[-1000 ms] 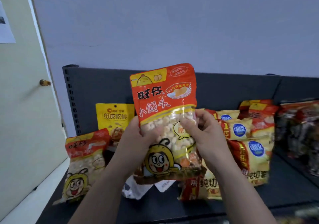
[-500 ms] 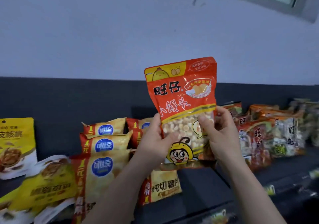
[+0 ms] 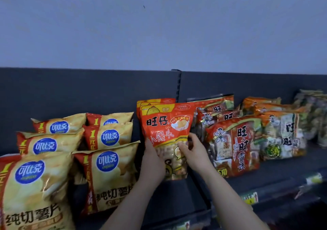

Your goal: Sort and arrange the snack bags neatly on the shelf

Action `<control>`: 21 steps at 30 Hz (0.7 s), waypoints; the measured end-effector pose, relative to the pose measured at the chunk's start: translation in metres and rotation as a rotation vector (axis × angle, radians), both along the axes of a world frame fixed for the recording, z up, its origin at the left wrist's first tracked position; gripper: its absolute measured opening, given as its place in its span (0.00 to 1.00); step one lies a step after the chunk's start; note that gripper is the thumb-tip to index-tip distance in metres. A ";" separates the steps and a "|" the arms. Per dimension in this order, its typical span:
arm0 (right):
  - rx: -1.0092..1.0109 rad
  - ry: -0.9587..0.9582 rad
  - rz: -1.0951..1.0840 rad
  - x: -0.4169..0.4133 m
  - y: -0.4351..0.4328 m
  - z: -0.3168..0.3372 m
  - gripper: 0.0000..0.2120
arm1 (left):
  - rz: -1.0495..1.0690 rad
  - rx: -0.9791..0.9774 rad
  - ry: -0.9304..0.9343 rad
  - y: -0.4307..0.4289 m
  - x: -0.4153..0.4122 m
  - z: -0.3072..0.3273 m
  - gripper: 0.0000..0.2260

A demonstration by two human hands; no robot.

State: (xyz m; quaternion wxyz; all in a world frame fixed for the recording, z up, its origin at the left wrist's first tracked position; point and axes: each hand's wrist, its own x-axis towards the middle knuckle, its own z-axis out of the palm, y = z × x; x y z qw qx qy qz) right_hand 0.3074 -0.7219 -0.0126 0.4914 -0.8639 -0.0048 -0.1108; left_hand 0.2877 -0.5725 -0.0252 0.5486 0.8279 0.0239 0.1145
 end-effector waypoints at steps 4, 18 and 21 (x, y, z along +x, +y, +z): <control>0.083 0.145 0.123 0.006 -0.008 -0.030 0.35 | -0.003 0.068 0.140 -0.001 0.000 -0.030 0.30; -0.045 0.098 0.207 0.020 -0.004 -0.055 0.46 | 0.053 0.144 0.053 0.001 0.018 -0.059 0.34; -0.048 0.080 0.221 0.013 -0.006 -0.059 0.44 | 0.043 0.130 0.062 0.002 0.019 -0.062 0.35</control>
